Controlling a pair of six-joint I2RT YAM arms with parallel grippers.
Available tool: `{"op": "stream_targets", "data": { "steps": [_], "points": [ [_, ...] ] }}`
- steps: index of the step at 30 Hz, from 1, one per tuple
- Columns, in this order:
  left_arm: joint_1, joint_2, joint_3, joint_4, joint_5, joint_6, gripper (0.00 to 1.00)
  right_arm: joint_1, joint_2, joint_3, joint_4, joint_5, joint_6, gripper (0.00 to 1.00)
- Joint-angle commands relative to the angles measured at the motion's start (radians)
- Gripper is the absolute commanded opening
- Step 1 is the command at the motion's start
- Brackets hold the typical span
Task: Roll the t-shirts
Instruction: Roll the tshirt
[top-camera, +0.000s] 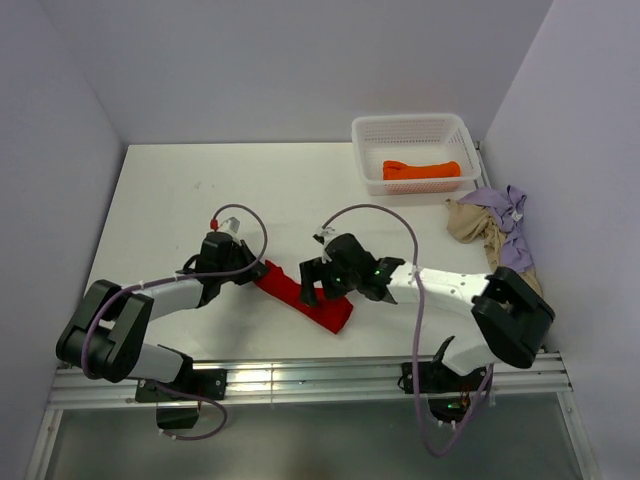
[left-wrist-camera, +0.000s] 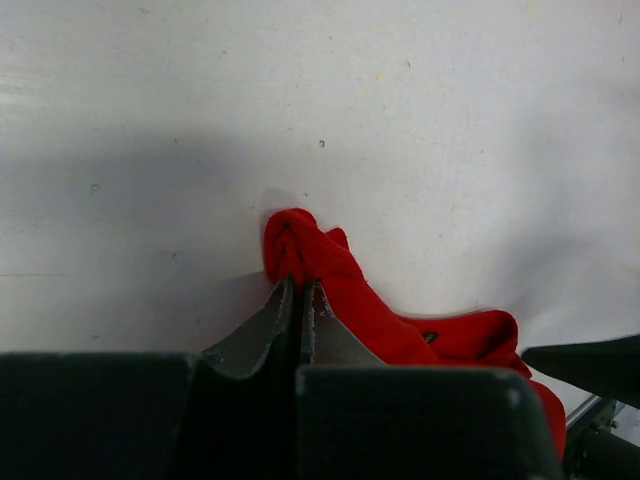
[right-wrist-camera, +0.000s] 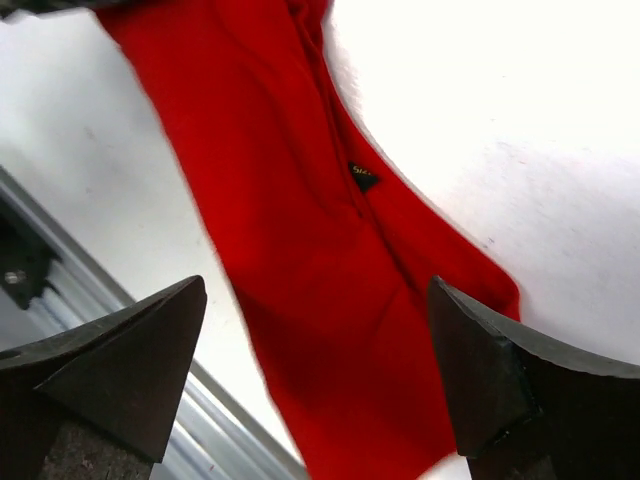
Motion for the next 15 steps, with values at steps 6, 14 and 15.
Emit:
{"op": "stream_targets", "data": {
  "steps": [6,14,15],
  "points": [
    [-0.031,0.013,0.009,-0.027,-0.090,-0.012,0.00,-0.075,-0.312,-0.115,-0.045,0.086,0.138,0.98],
    [-0.050,0.013,0.023,-0.088,-0.159,-0.039,0.00,-0.159,-0.576,-0.328,-0.071,0.098,0.427,0.98],
    [-0.051,0.013,0.027,-0.105,-0.167,-0.043,0.00,-0.161,-0.584,-0.343,-0.069,0.094,0.447,0.98]
  ]
}}
